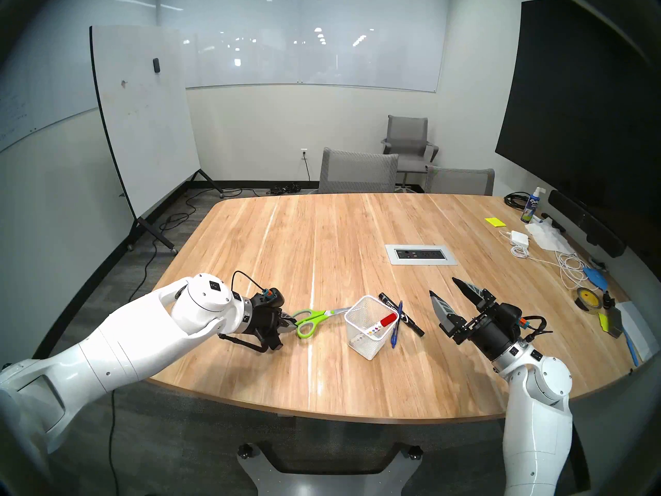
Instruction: Place the pen, the marker, and the scissors into the pen holder
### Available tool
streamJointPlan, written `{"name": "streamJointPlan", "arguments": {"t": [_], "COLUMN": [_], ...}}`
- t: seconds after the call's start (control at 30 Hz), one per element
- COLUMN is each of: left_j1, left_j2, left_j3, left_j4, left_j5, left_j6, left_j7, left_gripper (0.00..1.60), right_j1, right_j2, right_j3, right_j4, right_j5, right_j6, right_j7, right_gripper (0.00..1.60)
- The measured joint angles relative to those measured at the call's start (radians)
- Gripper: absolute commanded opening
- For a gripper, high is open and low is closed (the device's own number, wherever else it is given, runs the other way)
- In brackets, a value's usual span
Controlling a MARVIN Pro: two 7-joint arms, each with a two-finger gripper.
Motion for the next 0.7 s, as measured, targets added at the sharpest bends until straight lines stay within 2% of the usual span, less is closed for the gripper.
{"name": "streamJointPlan", "arguments": {"t": [0.7], "left_j1": [0.036], "left_j2": [0.074], "left_j3": [-0.091], "left_j4": [-0.083], "left_j5": [-0.094], "left_j6": [-0.025], "left_j7": [0.05], "left_gripper": [0.0], "right_j1": [0.001], "right_j2": [-0.003], "right_j3": [0.002], "right_j4": [0.0], "right_j5": [-0.002], "right_j6": [0.001], "right_j7": [0.003], "right_gripper": [1.6]}}
